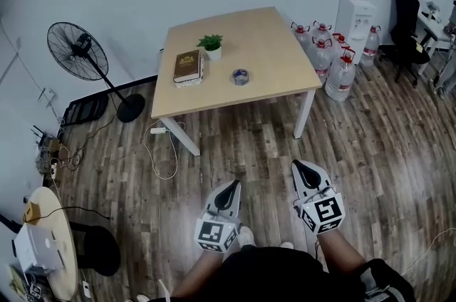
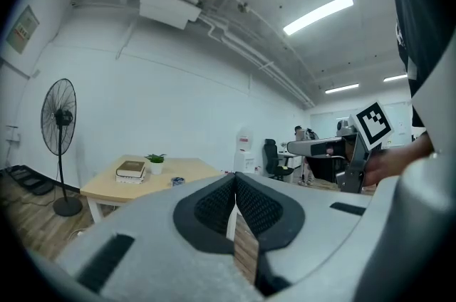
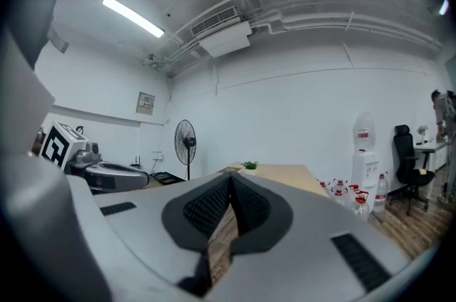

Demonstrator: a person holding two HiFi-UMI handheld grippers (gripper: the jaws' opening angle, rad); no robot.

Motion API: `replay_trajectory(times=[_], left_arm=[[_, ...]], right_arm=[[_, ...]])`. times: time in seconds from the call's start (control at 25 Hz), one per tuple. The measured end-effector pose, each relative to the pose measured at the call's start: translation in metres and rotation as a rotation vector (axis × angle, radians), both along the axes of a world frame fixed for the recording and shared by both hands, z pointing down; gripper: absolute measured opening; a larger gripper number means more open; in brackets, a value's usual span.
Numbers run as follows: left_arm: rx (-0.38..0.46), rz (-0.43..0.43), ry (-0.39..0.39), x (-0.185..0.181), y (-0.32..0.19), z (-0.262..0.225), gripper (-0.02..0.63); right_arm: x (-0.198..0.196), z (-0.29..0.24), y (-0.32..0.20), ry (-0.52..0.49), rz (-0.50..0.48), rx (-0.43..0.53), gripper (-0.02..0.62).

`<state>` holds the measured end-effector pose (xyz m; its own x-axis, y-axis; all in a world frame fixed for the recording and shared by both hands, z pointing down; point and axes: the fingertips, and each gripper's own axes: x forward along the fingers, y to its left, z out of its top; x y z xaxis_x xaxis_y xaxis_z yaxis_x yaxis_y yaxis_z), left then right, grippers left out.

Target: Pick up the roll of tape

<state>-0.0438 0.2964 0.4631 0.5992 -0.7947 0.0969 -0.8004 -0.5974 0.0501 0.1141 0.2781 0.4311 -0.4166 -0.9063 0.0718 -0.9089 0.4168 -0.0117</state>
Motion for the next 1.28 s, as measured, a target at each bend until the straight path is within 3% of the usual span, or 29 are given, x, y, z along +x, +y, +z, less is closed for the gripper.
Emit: replay_trajectory(times=[0.28, 0.72, 1.0, 1.28], left_arm=[[0.010, 0.010, 0.016, -0.036, -0.033, -0.004, 0.005], [0.028, 0.070, 0.035, -0.079, -0.077, -0.007, 0.005], [0.025, 0.081, 0.033, -0.078, -0.102, -0.004, 0.005], [0.049, 0.077, 0.024, -0.061, -0.147, -0.010, 0.005]], right_arm=[[-0.039, 0.000, -0.029, 0.049, -0.016, 0.011, -0.006], [-0.080, -0.001, -0.062, 0.066, 0.039, 0.012, -0.006], [-0.065, -0.007, -0.089, 0.041, 0.122, 0.055, -0.006], [-0.048, -0.019, -0.140, 0.026, 0.092, 0.092, -0.005]])
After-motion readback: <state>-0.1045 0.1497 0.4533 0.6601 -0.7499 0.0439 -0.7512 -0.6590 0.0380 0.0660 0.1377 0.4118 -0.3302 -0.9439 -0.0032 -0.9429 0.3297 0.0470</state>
